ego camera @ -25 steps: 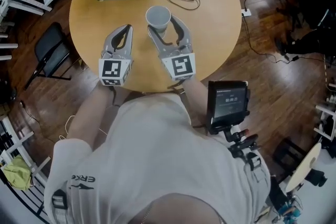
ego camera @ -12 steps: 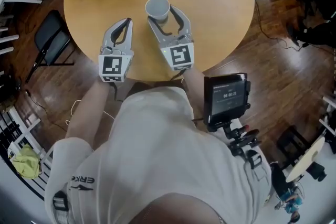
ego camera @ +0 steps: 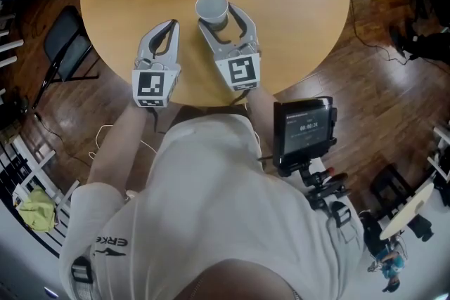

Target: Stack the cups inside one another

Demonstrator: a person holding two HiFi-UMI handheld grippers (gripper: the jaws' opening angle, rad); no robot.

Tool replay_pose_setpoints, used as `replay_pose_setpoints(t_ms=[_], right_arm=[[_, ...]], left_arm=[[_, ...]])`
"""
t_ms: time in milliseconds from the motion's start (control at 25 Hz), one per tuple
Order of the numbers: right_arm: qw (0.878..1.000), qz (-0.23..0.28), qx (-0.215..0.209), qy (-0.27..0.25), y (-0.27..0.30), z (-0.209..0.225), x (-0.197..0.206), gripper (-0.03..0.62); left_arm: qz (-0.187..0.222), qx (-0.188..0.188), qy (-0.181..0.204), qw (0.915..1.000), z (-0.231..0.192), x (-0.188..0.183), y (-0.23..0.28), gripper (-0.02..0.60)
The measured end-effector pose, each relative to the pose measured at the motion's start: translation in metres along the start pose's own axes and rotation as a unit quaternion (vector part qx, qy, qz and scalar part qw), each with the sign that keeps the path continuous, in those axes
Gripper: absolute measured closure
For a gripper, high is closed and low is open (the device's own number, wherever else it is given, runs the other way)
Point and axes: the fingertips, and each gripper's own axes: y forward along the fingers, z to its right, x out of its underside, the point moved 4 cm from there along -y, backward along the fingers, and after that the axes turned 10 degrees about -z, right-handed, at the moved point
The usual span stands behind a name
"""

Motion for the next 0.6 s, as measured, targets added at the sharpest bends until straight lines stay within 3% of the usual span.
replay_pose_setpoints(t_ms=[240, 600], right_arm=[[0.999, -0.044, -0.005, -0.009, 0.004, -0.005, 0.019, 0.272], [0.998, -0.066, -0.019, -0.01, 0.005, -0.006, 0.031, 0.24]], left_arm=[[-0.004, 0.004, -0.004, 1.0, 0.002, 0.003, 0.005, 0.58], [-0.007, 0.011, -0.01, 0.9999, 0.007, 0.006, 0.009, 0.58]])
